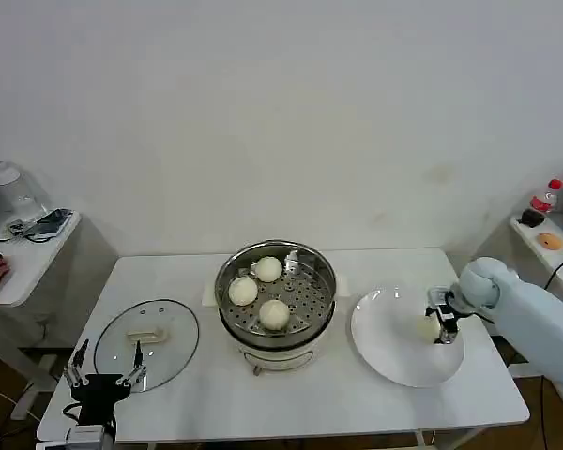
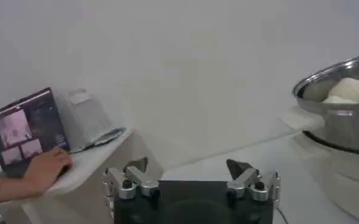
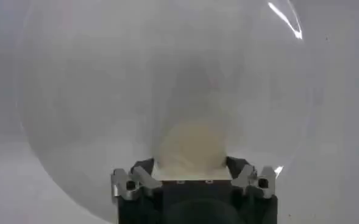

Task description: Take steamed baozi put them in steamer then cover it.

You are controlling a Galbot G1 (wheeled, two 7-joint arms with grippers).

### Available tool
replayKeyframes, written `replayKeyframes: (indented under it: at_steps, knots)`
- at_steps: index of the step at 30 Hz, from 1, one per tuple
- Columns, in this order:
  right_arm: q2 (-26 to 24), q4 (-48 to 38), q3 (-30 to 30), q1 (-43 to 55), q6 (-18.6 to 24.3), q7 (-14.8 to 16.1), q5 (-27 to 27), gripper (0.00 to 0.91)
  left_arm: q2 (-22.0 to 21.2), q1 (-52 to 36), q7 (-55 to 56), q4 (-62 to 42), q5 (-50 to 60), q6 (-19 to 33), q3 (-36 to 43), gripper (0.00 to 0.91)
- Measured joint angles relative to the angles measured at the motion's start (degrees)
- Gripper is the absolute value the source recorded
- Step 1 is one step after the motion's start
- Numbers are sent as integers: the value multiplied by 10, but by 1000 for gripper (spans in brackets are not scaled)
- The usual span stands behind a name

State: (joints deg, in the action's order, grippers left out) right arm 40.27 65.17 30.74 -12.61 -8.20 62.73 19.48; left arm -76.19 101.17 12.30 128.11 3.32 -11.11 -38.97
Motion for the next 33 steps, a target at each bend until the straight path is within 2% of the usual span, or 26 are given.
replayKeyframes:
  at_steps: [11,18,26,33]
  knots:
    - [-19,25,15,23,-12,11,-17,645,0,4,0,7,-1,0,-4,907]
    - [-31,65,57,94,-27,17,-53,655,2,5,0,13,-1,0,-5,907]
    - [-14,106,131,230,-61,13,-126,665,5,4,1,20,-4,0,-6,907]
    - [24,150,211,347,-110,-8,-220,675,7,0,1,22,-5,-2,-9,907]
